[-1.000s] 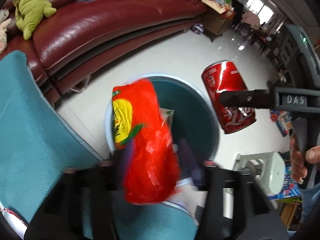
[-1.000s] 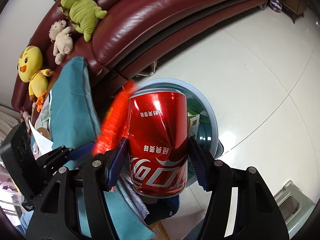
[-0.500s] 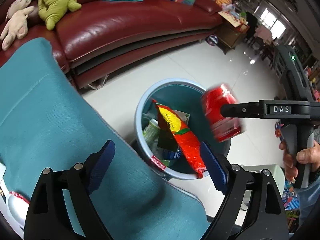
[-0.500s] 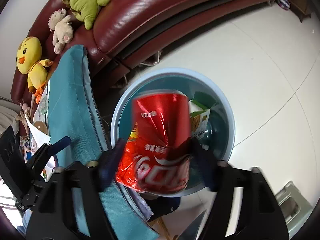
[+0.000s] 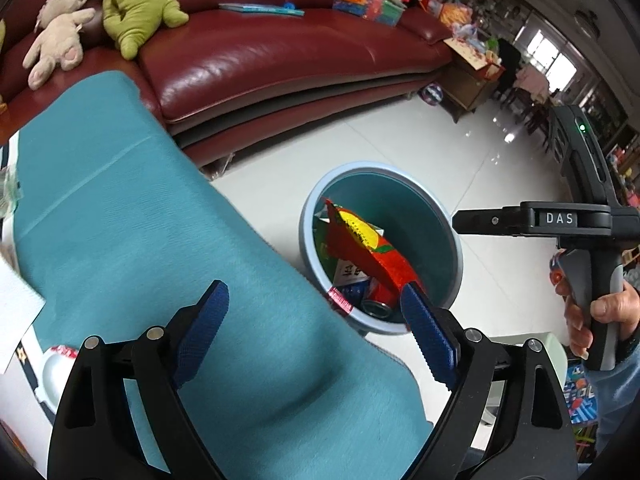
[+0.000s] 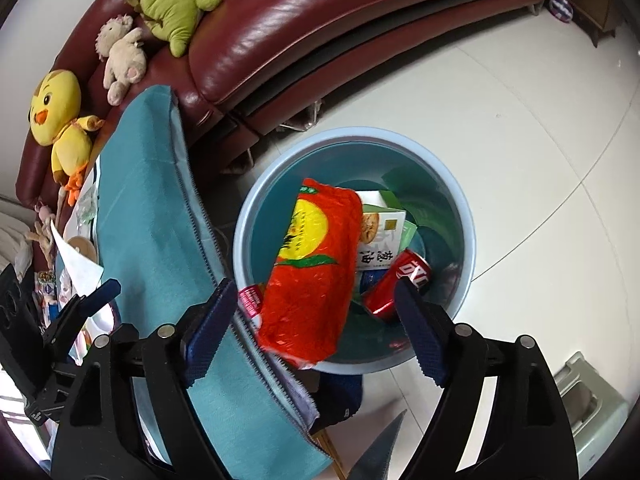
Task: Collect trash
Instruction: 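Move both open tools back over the table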
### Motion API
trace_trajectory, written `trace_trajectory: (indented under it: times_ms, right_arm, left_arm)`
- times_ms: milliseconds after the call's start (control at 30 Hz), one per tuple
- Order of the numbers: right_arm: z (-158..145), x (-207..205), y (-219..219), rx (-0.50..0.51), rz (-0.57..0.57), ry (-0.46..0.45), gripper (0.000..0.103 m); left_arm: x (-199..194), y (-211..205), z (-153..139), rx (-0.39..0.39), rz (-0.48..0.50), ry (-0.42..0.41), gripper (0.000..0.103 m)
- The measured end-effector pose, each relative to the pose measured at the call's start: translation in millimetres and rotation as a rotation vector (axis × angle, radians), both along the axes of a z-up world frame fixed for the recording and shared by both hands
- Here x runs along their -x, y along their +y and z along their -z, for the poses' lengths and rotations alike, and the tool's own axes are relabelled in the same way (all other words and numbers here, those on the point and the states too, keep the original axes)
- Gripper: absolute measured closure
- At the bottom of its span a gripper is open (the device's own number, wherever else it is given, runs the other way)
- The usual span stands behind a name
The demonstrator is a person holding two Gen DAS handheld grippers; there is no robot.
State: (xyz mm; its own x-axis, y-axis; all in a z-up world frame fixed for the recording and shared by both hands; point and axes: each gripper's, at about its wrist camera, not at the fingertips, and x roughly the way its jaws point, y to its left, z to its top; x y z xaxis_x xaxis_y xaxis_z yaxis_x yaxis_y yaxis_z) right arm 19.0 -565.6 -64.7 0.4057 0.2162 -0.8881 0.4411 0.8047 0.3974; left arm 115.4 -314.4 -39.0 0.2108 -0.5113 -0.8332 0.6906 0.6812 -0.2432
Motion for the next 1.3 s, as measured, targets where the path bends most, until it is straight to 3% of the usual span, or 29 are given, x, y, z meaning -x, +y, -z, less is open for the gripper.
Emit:
trace_trajectory:
  times_ms: [300,800,1000,1300]
  right_arm:
    - [-22.1,-12.3,58.5,0.017,-0.085,-0.018,0.024]
    - [-50.2,-54.9,213.5,0.046,-0.318,-0.05,0.024]
    - [-54.1,-53.8,256.9,0.064,-0.34,-0.06,0.024]
    - [-45.5,-61.6,310.5,0.07,-0.406,-0.042,0.024]
  left_arm:
    - [2.5,73.0,-11.9,-0.01,-0.077,-0.038,0.012]
    - [-1.0,253.9,-22.2,-0.015,-0.362,-0.063,0.011]
    - [4.3,315.0,-24.3,-0.003,-0.442,-0.081,0.011]
    - [1.6,373.9,-17.8,-0.036,-0.546,-0.1,0.011]
